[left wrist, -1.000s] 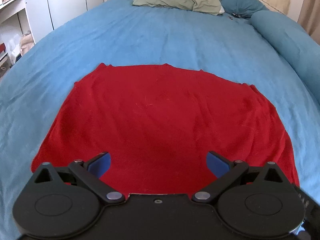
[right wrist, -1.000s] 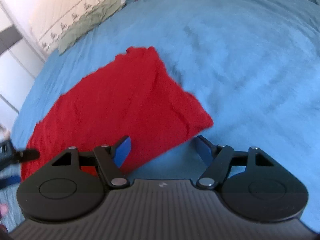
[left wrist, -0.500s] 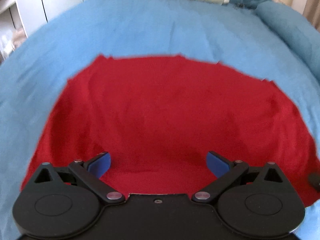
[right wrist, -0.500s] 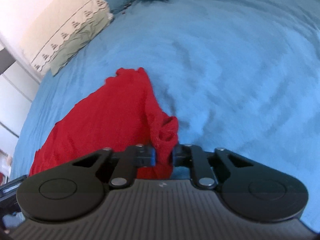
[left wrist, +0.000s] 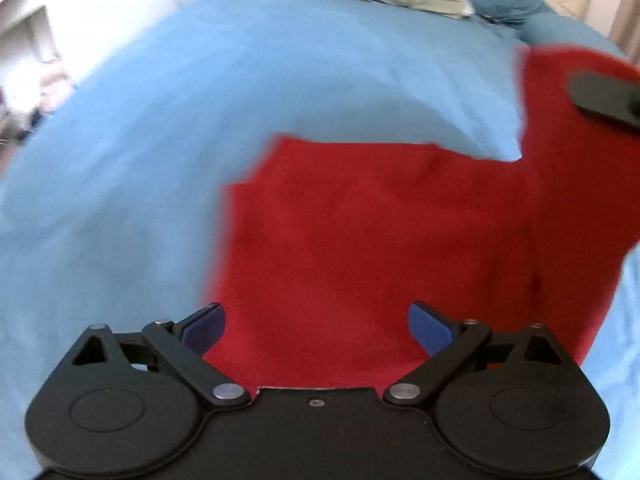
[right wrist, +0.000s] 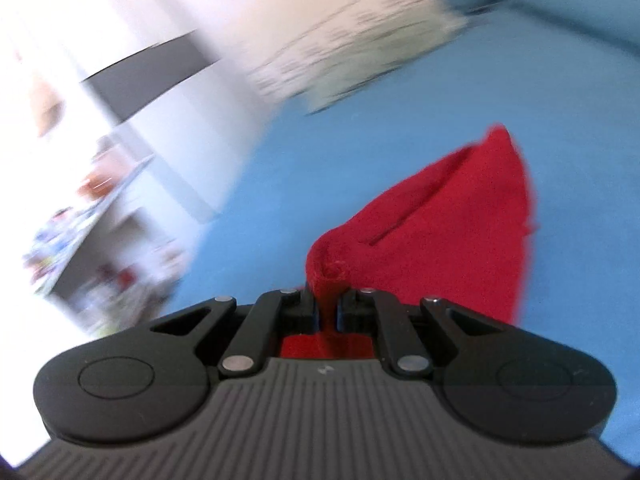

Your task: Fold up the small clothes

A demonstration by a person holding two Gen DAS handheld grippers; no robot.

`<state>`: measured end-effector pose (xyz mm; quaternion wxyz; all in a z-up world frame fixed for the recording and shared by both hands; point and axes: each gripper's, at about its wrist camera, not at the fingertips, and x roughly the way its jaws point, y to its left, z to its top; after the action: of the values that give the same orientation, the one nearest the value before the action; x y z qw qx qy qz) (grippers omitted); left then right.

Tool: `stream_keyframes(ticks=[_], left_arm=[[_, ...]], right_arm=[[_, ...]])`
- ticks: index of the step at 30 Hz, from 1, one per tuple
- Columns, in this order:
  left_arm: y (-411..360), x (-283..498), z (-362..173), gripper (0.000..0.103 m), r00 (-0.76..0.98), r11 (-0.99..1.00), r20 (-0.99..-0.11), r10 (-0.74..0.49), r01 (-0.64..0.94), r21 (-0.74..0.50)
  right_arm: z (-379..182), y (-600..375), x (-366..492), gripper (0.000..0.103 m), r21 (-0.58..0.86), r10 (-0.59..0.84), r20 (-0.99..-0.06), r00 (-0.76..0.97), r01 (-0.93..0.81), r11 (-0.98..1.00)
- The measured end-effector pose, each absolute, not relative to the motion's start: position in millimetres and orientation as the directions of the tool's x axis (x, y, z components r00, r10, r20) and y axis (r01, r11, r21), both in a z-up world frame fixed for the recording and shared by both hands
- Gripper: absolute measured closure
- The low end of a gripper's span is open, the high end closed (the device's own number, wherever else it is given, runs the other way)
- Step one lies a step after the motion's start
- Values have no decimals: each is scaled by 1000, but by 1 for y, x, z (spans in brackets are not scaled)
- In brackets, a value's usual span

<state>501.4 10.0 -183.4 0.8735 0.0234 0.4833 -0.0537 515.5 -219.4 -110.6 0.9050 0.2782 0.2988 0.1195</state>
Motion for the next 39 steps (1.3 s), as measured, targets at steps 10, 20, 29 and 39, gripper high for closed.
stream_keyframes(ticks=[10, 20, 29, 39], left_arm=[[121, 464, -220, 3, 461, 1000, -887, 21, -20, 13], [104, 422, -187, 3, 478, 980, -856, -194, 130, -150], [64, 464, -177, 21, 510, 955, -808, -295, 139, -261], [76, 488, -181, 96, 536, 950, -801, -265, 5, -311]], right_arm=[[-218, -93, 546, 78, 492, 549, -700, 456, -248, 834], [-168, -138, 512, 5, 530, 558, -586, 588, -243, 812], [-177, -183, 447, 5, 234, 243, -717, 654, -103, 967], [-195, -187, 421, 5, 251, 209, -718, 664, -33, 967]])
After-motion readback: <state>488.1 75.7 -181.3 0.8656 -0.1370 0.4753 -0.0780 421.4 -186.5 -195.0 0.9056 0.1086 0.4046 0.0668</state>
